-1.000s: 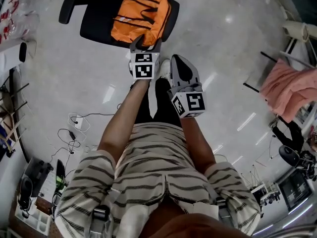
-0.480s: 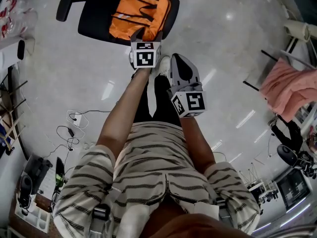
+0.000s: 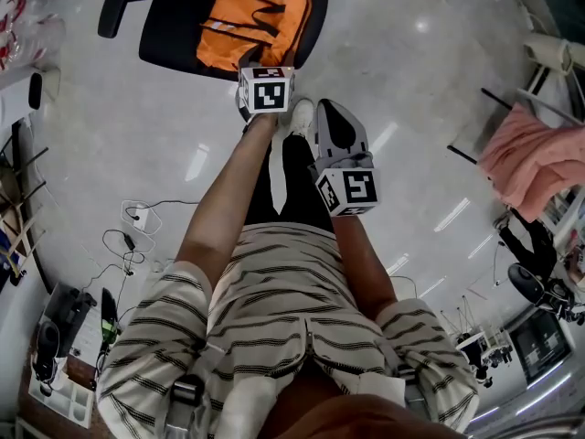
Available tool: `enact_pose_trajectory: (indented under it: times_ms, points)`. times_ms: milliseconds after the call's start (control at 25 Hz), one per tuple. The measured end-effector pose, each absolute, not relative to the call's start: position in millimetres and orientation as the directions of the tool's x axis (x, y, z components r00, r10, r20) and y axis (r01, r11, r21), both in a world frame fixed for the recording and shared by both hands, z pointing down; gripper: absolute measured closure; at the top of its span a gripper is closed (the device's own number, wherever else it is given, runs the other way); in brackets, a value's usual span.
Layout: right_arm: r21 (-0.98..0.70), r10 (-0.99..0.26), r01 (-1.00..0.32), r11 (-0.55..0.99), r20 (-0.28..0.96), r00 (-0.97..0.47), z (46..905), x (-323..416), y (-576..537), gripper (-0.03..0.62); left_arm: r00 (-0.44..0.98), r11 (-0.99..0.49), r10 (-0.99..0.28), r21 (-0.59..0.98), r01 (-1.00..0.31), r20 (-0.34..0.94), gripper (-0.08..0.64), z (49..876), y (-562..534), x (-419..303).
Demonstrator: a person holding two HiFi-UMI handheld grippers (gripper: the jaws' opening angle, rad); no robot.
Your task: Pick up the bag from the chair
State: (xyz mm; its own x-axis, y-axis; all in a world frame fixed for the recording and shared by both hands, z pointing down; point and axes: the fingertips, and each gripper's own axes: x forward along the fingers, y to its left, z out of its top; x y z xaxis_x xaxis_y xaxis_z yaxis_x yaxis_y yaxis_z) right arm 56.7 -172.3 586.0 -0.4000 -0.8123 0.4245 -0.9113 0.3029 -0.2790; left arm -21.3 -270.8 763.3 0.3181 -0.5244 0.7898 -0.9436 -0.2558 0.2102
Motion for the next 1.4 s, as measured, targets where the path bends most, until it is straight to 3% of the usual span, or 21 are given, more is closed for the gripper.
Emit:
enact_pose_trajectory:
  times_ms: [640,1400]
  points:
    - [-0.282,-0.811,-0.912,0.298,0.428,-0.398,586,66,-173,0.574,0.284,-0.264,-0.516,0.166,-0.950,0.808,0.462,769,-266,-19]
    - [-0.279,-0.820,-0.909,0.310,0.406,-0.404,577,69,-173,0.574,0.243,-0.250,-0.584,0.113,-0.962,0.774,0.522,744,-275,-28]
